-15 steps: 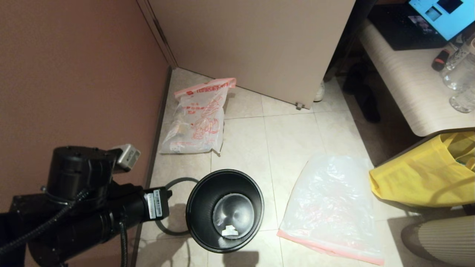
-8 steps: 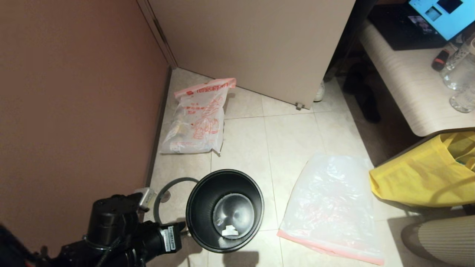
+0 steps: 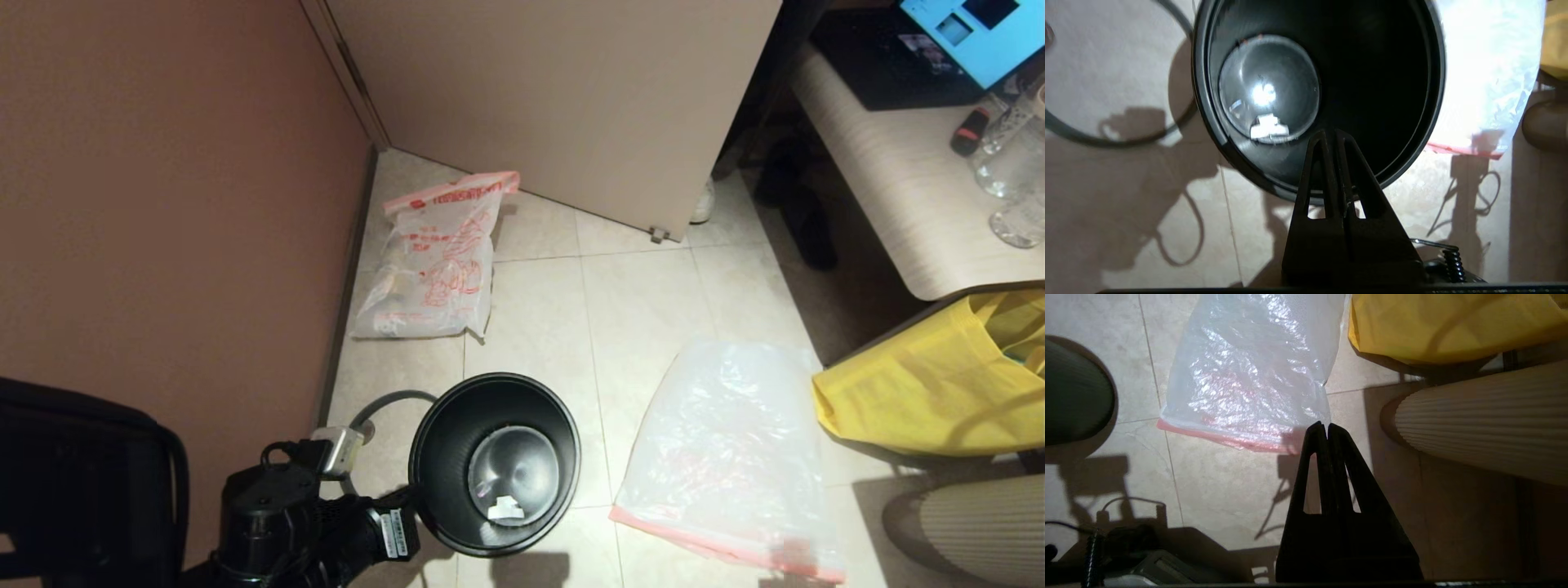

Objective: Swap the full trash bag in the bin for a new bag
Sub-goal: Pick up a new trash bag

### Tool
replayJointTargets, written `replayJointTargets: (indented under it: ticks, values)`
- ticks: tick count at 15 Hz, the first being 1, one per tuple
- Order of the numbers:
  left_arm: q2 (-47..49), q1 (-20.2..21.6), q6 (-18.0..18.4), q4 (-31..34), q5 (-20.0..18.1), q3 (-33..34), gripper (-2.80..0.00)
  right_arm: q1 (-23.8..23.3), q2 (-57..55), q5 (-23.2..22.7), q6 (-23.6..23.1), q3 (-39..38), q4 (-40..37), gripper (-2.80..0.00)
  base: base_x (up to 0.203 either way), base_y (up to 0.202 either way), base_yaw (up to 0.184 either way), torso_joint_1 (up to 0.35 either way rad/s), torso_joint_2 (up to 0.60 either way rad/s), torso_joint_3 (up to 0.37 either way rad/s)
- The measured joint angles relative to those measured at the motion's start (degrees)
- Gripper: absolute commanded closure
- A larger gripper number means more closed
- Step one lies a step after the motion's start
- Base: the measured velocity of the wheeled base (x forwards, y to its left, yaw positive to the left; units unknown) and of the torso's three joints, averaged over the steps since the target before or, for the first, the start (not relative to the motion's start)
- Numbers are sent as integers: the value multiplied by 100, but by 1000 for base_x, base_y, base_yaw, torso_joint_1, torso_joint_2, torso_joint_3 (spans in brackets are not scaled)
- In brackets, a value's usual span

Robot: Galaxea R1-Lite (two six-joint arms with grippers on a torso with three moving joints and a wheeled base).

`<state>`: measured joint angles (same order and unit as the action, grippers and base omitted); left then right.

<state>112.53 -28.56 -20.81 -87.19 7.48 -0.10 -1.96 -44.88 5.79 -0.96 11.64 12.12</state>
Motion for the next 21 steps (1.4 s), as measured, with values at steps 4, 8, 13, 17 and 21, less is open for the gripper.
replayJointTargets:
  ticks: [4,8,13,17,21]
  values:
    - [-1259,-507,427,889,518,-24,0,-249,-1313,-53,116,29,1158,0,0,0,0,0,0,0]
    - [-3398,-1427,404,3328,1926,-533,0,-307,-2589,-285,241,59,1456,0,0,0,0,0,0,0]
    - [-5554,-831,796,6451,3354,-1209,0,-612,-5123,-654,74,119,3403,0,0,0,0,0,0,0]
    - [-6547,176,1271,7334,3569,-1439,0,-764,-6585,-1011,-66,208,5365,0,0,0,0,0,0,0]
    - [-7300,961,1356,8238,3566,-1820,0,-791,-6951,-1049,-66,372,5472,0,0,0,0,0,0,0]
